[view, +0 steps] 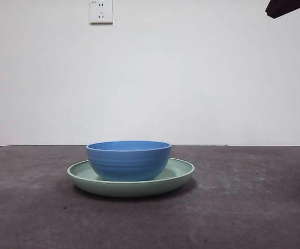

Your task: Pick up the blue bowl, put it on the green plate, put it on desk

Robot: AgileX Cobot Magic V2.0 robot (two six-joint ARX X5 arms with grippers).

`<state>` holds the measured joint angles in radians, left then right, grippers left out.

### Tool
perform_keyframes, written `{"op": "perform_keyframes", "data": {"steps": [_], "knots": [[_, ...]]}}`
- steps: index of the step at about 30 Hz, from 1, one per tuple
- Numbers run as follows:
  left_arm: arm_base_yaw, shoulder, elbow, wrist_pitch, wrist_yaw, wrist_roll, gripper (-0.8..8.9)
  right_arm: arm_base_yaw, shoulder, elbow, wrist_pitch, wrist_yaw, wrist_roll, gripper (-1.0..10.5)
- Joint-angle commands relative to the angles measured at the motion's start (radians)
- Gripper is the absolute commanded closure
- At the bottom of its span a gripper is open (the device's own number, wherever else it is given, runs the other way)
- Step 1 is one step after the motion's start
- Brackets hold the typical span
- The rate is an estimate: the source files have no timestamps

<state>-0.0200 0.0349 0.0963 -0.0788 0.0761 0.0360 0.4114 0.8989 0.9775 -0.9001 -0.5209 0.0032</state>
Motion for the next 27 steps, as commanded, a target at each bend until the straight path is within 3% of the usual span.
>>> {"op": "perform_keyframes", "data": {"steps": [1,16,27], "knots": [[0.002,-0.026,-0.029,0.011,-0.010,-0.003,8.05,0.005,0.008,0.017,0.010,-0.003,-0.012,9.4],[0.002,-0.032,-0.085,-0.109,-0.013,-0.003,8.05,0.005,0.008,0.017,0.010,-0.003,-0.013,9.4],[0.002,-0.032,-0.085,-0.108,-0.013,-0.026,8.05,0.005,0.008,0.017,0.010,-0.003,-0.013,9.4]]}}
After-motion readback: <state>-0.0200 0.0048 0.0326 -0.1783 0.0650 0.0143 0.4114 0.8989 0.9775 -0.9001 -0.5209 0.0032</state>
